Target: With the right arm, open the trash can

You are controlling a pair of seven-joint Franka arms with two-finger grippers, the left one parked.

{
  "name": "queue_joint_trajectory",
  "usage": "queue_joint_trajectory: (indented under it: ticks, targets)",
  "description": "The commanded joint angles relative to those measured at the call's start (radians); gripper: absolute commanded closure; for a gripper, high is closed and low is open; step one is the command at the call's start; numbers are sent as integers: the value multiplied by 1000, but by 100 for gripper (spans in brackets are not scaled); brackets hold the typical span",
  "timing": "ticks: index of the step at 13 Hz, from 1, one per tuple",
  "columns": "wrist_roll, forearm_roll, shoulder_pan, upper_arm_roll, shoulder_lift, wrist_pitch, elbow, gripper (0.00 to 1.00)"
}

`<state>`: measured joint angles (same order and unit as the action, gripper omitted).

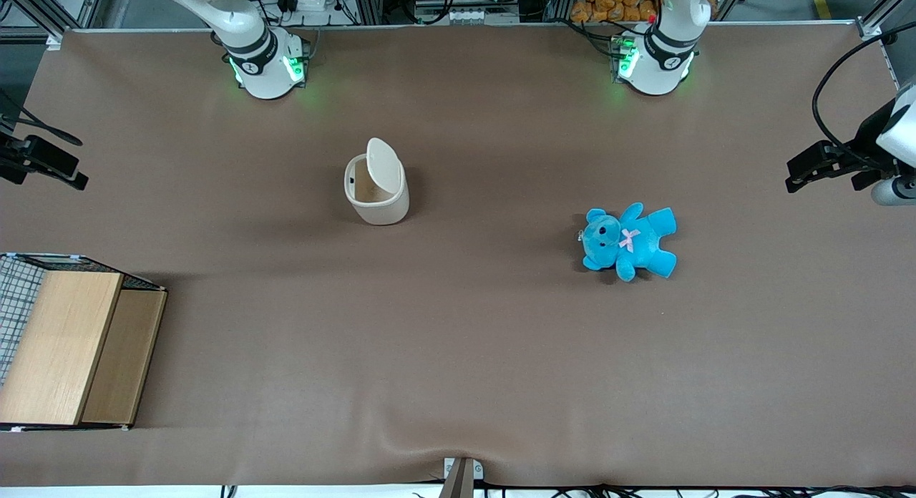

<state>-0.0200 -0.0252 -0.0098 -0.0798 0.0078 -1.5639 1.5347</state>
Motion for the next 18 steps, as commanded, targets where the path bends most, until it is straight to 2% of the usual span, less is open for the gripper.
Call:
queue_joint_trajectory:
  ticks: [1,18]
  targets:
    - [32,11,-4,2,-17,-11,21,0]
    - [28,11,-2,2,0,-1,8,0]
